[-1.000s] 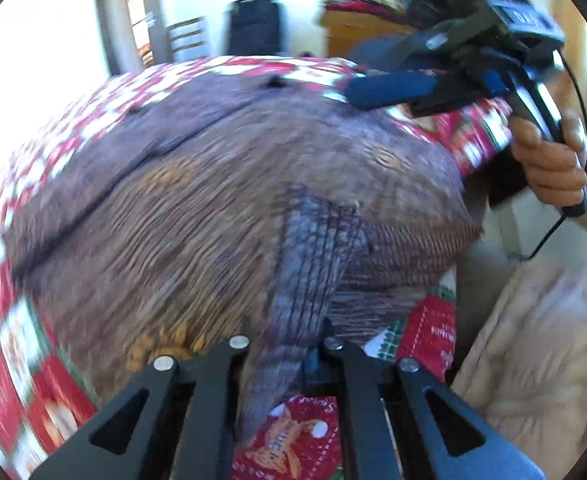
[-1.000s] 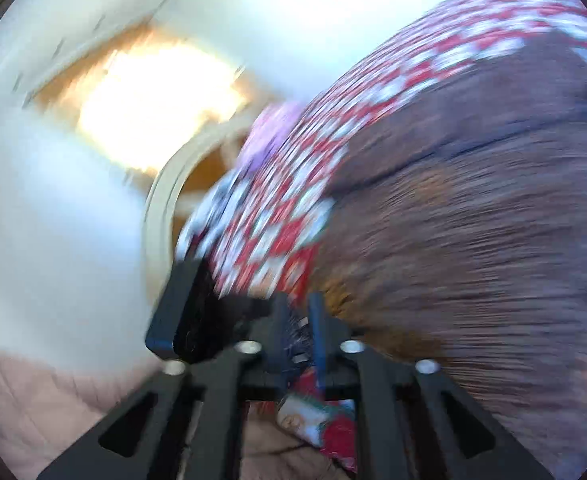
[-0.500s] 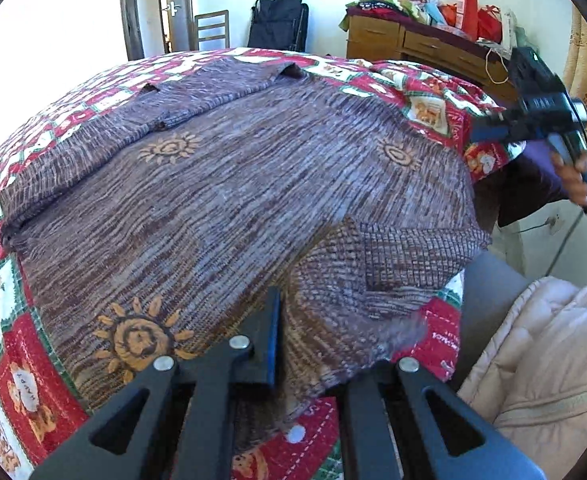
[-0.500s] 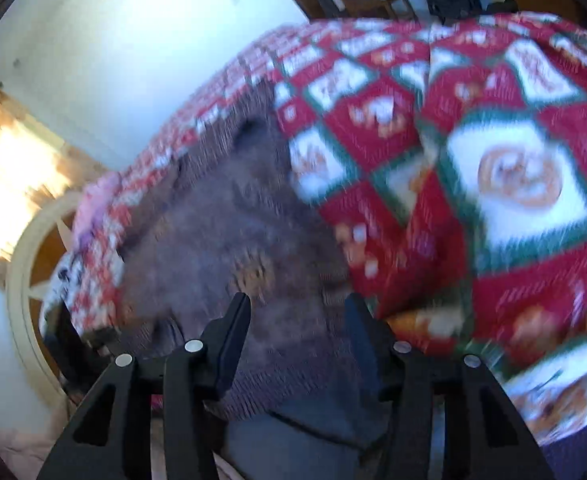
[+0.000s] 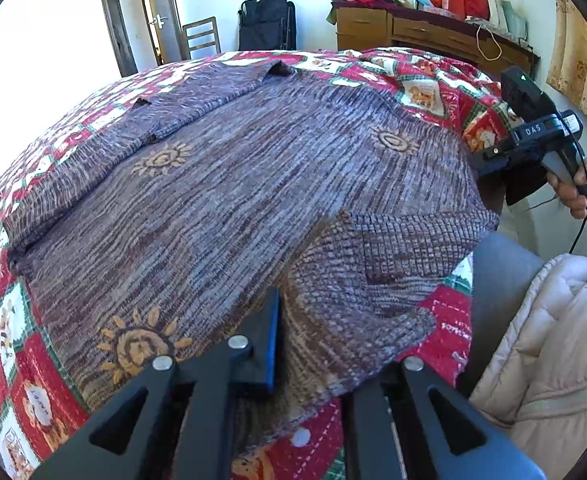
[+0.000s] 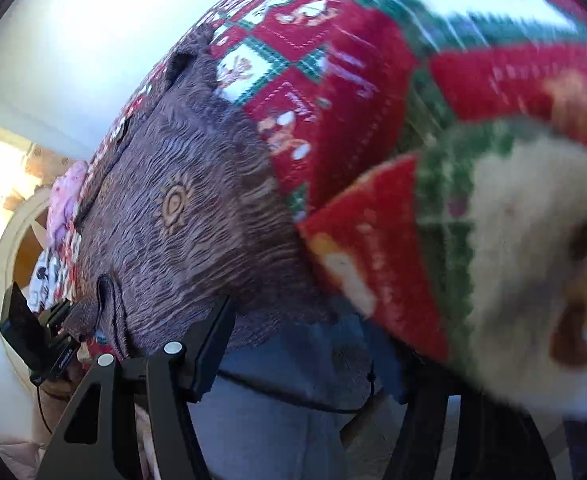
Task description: Fold small clothes
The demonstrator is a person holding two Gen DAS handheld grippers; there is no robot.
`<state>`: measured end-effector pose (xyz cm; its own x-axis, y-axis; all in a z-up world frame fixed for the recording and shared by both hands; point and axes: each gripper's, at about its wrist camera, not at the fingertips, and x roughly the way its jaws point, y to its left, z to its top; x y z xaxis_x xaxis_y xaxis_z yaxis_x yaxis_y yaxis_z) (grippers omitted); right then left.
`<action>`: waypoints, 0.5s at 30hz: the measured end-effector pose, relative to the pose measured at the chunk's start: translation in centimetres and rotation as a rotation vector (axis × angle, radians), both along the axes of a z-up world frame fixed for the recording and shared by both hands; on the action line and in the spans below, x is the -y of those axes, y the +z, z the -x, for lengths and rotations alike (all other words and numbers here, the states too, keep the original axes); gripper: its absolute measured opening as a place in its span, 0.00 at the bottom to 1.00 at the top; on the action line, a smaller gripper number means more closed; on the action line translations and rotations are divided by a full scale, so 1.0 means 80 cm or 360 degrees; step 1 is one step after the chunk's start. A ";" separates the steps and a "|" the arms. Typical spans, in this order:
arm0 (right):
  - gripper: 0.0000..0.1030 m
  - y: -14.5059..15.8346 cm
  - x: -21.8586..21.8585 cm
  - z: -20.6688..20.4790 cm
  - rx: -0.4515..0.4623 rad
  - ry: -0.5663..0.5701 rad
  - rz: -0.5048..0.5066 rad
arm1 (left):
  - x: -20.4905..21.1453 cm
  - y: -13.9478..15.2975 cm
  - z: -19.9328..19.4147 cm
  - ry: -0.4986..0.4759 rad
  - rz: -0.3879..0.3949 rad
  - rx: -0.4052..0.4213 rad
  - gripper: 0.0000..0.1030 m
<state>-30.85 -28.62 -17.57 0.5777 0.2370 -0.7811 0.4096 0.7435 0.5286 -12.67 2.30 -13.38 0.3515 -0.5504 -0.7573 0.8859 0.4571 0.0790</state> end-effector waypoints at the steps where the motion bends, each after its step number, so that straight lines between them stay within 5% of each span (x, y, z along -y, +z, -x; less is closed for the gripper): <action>1: 0.64 -0.001 0.004 0.001 0.0048 -0.0002 -0.0032 | 0.001 0.000 -0.001 0.0006 0.0006 -0.0008 0.11; 4: 0.62 0.000 0.004 -0.003 0.0216 0.0044 -0.0111 | 0.001 -0.001 -0.008 0.0025 0.0037 -0.0066 0.11; 5: 0.46 0.001 0.000 -0.007 0.0215 0.0082 -0.0107 | 0.000 0.000 -0.010 0.0037 0.0045 -0.0090 0.11; 8: 0.18 0.004 -0.006 -0.013 0.0156 0.0197 -0.0113 | 0.001 0.000 -0.008 0.0053 0.0046 -0.0098 0.08; 10: 0.14 0.011 -0.007 -0.012 0.0107 0.0239 -0.0123 | -0.001 0.002 -0.006 0.0054 0.0053 -0.0103 0.06; 15: 0.13 0.061 -0.013 -0.015 0.0181 0.0355 -0.0278 | -0.028 0.039 -0.011 0.0065 0.0309 -0.0285 0.06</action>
<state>-29.64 -27.60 -12.67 0.5774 0.4932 -0.6506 0.1774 0.7021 0.6896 -11.80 4.58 -10.25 0.2463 -0.6794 -0.6912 0.8585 0.4839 -0.1698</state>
